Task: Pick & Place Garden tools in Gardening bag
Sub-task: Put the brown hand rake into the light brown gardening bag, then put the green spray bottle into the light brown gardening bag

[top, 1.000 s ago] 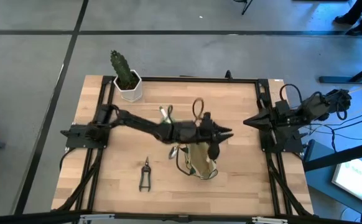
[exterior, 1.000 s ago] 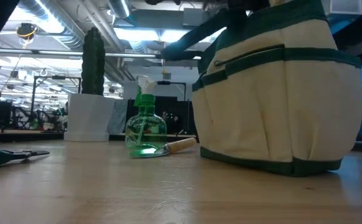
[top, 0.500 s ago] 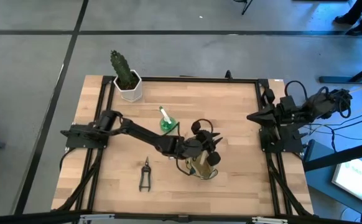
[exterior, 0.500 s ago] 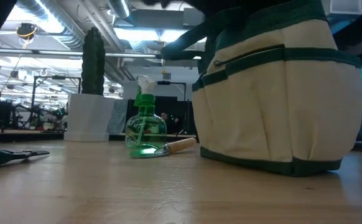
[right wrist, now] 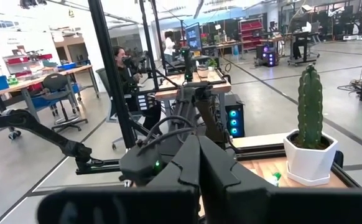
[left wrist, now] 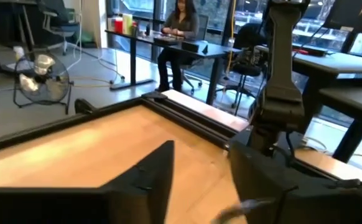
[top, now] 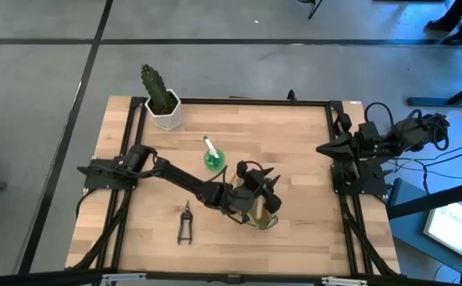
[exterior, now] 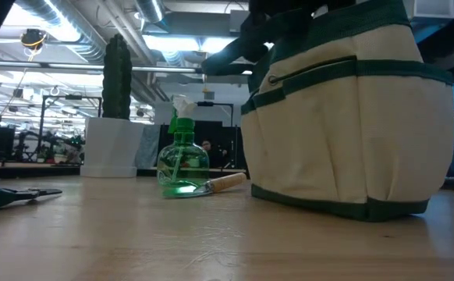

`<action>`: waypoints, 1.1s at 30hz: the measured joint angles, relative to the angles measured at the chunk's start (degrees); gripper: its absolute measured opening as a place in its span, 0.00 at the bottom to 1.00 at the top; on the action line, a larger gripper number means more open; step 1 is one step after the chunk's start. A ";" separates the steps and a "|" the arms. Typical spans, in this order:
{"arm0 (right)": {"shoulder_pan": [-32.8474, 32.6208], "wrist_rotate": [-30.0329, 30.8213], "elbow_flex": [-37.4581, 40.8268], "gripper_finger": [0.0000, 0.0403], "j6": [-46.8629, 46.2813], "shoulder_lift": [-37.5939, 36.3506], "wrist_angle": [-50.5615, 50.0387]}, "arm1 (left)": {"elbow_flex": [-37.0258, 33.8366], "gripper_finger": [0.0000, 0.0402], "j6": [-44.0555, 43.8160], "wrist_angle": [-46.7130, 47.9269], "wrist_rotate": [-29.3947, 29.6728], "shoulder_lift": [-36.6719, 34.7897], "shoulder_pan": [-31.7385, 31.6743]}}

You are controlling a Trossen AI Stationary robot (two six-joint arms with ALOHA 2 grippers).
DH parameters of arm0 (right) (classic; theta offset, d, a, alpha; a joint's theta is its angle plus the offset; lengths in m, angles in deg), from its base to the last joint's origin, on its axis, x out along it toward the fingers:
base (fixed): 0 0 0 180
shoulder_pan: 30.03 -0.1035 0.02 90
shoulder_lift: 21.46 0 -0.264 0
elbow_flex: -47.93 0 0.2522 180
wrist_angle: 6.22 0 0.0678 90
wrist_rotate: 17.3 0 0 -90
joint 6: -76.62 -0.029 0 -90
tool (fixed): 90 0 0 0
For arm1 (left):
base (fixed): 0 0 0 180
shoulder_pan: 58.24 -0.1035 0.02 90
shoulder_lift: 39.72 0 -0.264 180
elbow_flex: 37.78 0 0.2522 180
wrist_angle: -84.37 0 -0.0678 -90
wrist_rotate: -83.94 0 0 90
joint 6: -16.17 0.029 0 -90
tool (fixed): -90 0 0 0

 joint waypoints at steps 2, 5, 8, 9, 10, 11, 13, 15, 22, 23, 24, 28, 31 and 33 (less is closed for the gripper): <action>0.01 0.00 0.00 0.00 0.00 -0.02 0.00 | 0.00 0.46 -1.71 0.70 0.02 -0.04 0.16; 0.00 -0.21 0.00 0.00 0.00 -0.04 0.00 | 0.00 0.53 -3.24 0.83 -0.13 -0.07 0.44; 0.00 -0.22 0.00 0.00 0.00 -0.04 0.05 | 0.00 0.59 -4.08 0.88 -1.78 -0.23 0.46; 0.00 -0.22 0.00 0.00 0.00 -0.04 0.09 | 0.00 0.61 -4.25 1.22 -1.82 -0.49 0.57; 0.00 -0.22 0.00 0.00 0.00 -0.04 0.13 | 0.00 0.62 -4.41 1.20 -1.86 -0.94 0.63; 0.00 -0.22 0.00 0.00 0.00 -0.04 0.15 | 0.00 0.63 -4.35 1.23 -1.54 -1.57 0.63; 0.00 -0.24 0.00 0.00 0.00 -0.04 0.15 | 0.00 0.65 -3.02 0.97 -0.25 -3.15 0.65; 0.00 -0.24 0.00 0.00 0.00 -0.10 0.20 | 0.00 0.66 -0.81 1.22 1.28 -5.35 0.68; -0.04 -0.22 -0.02 0.00 0.00 -0.42 1.20 | 0.02 0.63 -3.54 11.05 -3.95 -17.54 0.59; -0.04 -0.22 -0.02 0.00 0.00 -0.42 1.16 | 0.02 0.62 -6.84 16.15 -5.96 -19.51 0.57; -0.04 -0.22 -0.02 0.00 0.00 -0.42 1.14 | 0.02 0.61 -10.50 21.80 -7.21 -21.44 0.58; -0.04 -0.20 -0.02 0.00 0.00 -0.42 0.64 | 0.02 0.57 -27.02 47.25 -14.27 -28.67 0.59; -0.04 -0.20 -0.02 0.00 -0.01 -0.42 -0.70 | 0.02 0.54 -35.69 63.68 -20.86 -31.85 0.73; -0.04 -0.19 -0.02 0.00 -0.03 -0.41 -1.68 | 0.02 0.52 -39.21 71.90 -24.86 -32.50 0.96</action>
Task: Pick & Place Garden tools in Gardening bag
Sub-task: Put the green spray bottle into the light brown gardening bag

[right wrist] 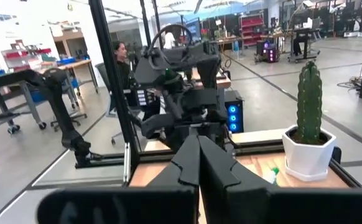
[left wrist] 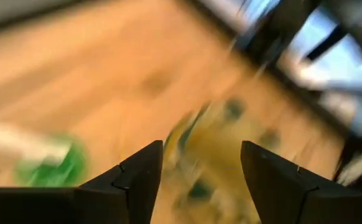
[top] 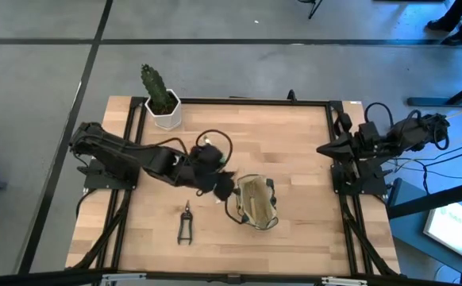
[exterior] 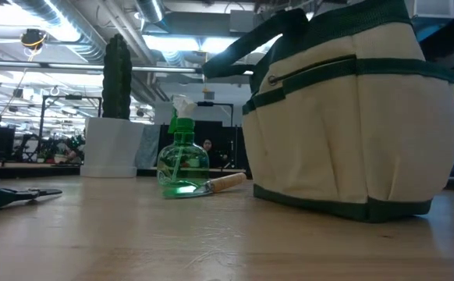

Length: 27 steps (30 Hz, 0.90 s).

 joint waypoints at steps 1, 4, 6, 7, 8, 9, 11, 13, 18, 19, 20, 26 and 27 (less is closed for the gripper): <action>0.02 0.00 0.00 0.00 -0.35 0.01 -0.55 | 0.00 0.52 -1.20 3.39 -1.81 -0.07 0.07; 0.07 0.19 0.00 0.00 -1.97 0.14 -2.25 | 0.00 0.50 -4.00 11.83 -4.24 0.13 0.40; 0.07 0.73 0.00 0.00 -4.22 0.60 -3.08 | 0.00 0.49 -8.37 16.77 -2.30 1.00 0.55; 0.07 1.44 -0.02 0.00 -5.56 0.85 -3.55 | -0.01 0.48 -12.45 19.74 -1.61 1.58 0.48; 0.07 2.22 -0.01 0.00 -6.98 1.04 -4.37 | -0.05 0.48 -15.95 22.06 -1.73 2.14 0.30; 0.07 3.18 0.00 0.00 -8.76 1.24 -5.03 | -0.07 0.48 -18.14 23.47 -2.56 2.67 0.04; 0.07 5.57 0.00 0.00 -12.76 1.59 -6.24 | -0.04 0.49 -18.93 25.75 -7.79 3.73 -0.64; 0.08 7.40 0.00 0.00 -16.30 2.01 -7.10 | -0.04 0.49 -18.42 27.69 -14.63 5.40 -1.59; 0.89 12.01 0.00 0.00 -26.34 3.66 -10.84 | -0.05 0.49 -17.26 29.38 -26.27 8.89 -2.60; 1.40 12.00 0.00 0.00 -28.23 4.08 -11.86 | -0.04 0.48 -16.26 28.72 -27.25 9.51 -2.67; 1.94 11.65 0.00 0.00 -29.97 4.53 -13.05 | -0.06 0.48 -15.27 27.75 -27.34 10.09 -2.67; 4.92 4.51 0.00 0.02 -35.45 7.95 -16.78 | -0.04 0.46 -3.38 22.88 -25.35 12.80 -3.13; 5.23 3.87 0.00 0.03 -36.07 8.49 -16.71 | -0.04 0.46 -2.25 23.21 -24.33 13.22 -3.17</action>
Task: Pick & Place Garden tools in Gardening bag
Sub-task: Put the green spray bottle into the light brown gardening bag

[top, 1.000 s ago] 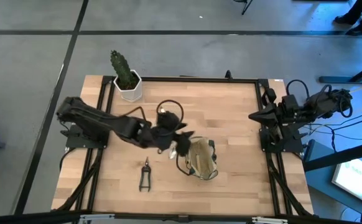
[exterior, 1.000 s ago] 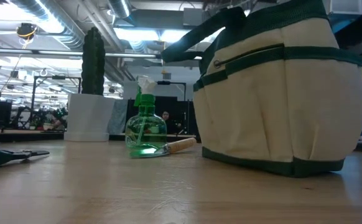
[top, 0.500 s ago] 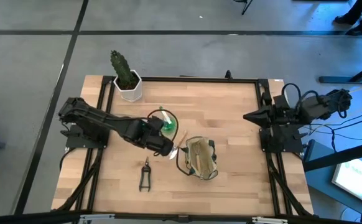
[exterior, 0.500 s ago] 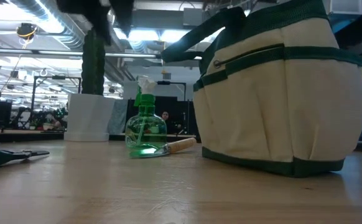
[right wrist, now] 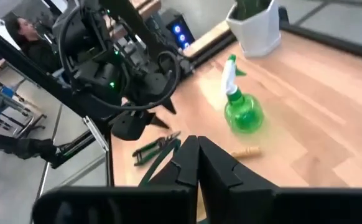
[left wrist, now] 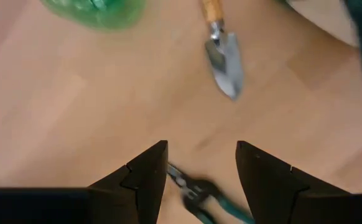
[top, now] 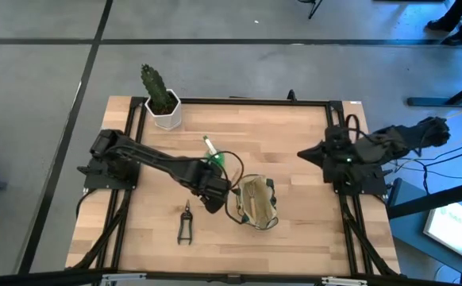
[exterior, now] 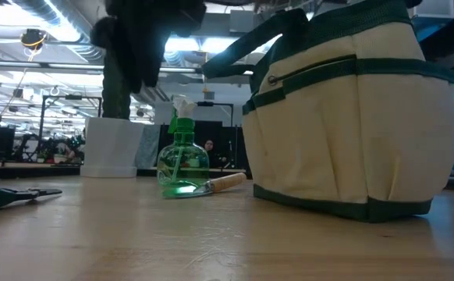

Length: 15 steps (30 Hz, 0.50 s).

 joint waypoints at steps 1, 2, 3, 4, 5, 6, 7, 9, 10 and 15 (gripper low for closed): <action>0.34 -0.62 0.00 0.04 -0.75 0.50 0.02 | -0.08 0.47 0.73 0.11 0.39 0.41 -0.22; 0.64 -1.02 0.00 0.05 -1.48 0.95 0.02 | -0.61 0.47 1.31 -0.71 0.20 0.60 -0.43; 0.90 -1.40 0.00 0.07 -2.26 1.32 0.07 | -1.62 0.47 1.95 -2.35 -0.67 0.60 -0.76; 1.15 -1.97 0.00 0.08 -2.64 1.65 0.11 | -3.20 0.48 2.42 -4.94 -2.05 0.40 -1.20; 1.32 -2.79 0.00 0.11 -2.94 1.91 0.05 | -5.21 0.49 2.50 -8.70 -3.90 0.12 -1.73; 1.37 -3.49 0.00 0.13 -3.41 2.11 0.07 | -7.34 0.49 2.30 -12.95 -5.86 -0.20 -2.29; 1.37 -3.70 0.00 0.15 -3.85 2.23 0.13 | -9.67 0.49 1.55 -16.83 -7.45 -0.69 -2.76; 1.37 -3.73 0.00 0.20 -4.95 2.26 0.22 | -13.93 0.50 -0.77 -22.38 -8.79 -1.71 -3.49; 1.37 -3.73 0.00 0.22 -5.36 2.25 0.47 | -15.66 0.50 -1.62 -24.49 -8.59 -2.21 -3.69; 1.39 -2.37 0.00 0.29 -5.76 2.21 2.29 | -19.71 0.50 -4.05 -24.45 -4.85 -6.35 -4.02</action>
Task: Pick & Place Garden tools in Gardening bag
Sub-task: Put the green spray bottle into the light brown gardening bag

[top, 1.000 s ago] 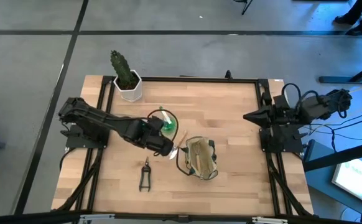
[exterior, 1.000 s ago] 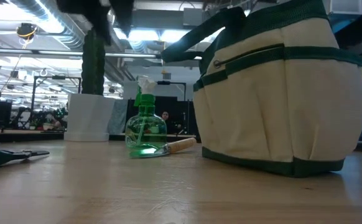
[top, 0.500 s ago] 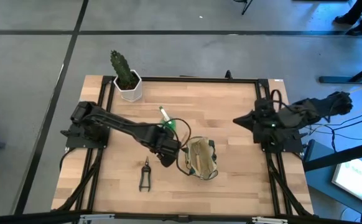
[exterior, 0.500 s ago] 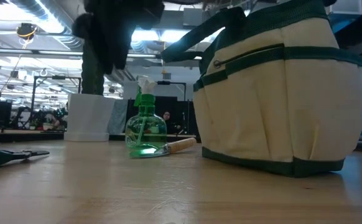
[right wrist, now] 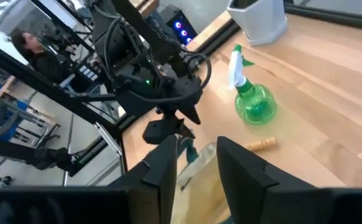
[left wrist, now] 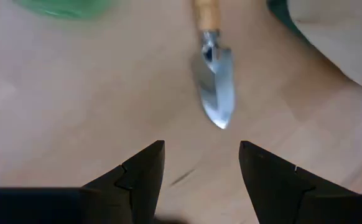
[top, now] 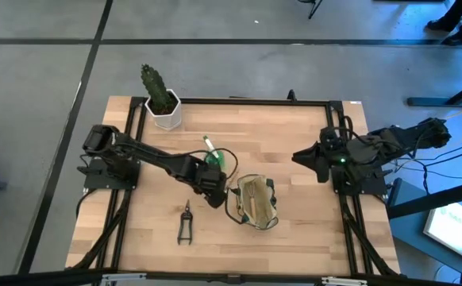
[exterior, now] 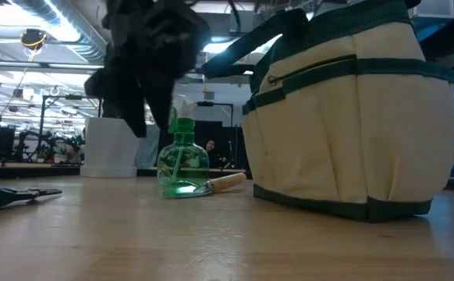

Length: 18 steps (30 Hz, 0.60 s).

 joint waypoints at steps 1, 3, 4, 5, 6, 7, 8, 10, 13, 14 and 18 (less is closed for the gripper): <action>0.02 0.07 0.00 0.30 0.55 -0.02 0.49 | -0.17 0.50 -0.48 1.41 1.36 -1.16 0.07; 0.28 0.83 0.00 0.31 2.04 0.00 1.21 | -0.55 0.49 -1.78 3.22 5.65 -3.54 0.34; 0.35 1.68 0.00 0.31 2.67 -0.02 1.27 | -1.06 0.49 -2.64 3.87 8.22 -4.84 0.56; 0.45 2.38 0.00 0.31 3.46 -0.02 1.43 | -1.79 0.48 -3.64 4.63 10.37 -6.21 0.59; 0.61 3.14 0.00 0.31 3.93 -0.02 1.51 | -2.65 0.48 -4.47 4.92 11.97 -7.46 0.55; 0.80 3.90 0.00 0.31 4.62 -0.02 1.56 | -3.74 0.47 -5.18 4.44 12.92 -8.73 0.39; 1.02 4.59 0.00 0.31 5.15 -0.02 1.77 | -5.18 0.47 -5.83 3.85 13.40 -10.01 0.21; 1.48 5.20 0.00 0.31 5.29 -0.02 1.86 | -9.11 0.47 -7.46 2.06 13.64 -12.29 -0.02; 2.20 5.18 0.00 0.31 5.39 -0.02 1.91 | -16.51 0.47 -11.24 -4.00 12.26 -15.67 0.09; 2.27 5.18 0.00 0.31 5.40 0.00 1.91 | -18.71 0.47 -12.78 -6.61 11.92 -16.74 0.14; 2.43 4.72 0.00 0.31 5.40 0.02 1.93 | -24.55 0.46 -14.91 -15.42 14.01 -20.42 0.81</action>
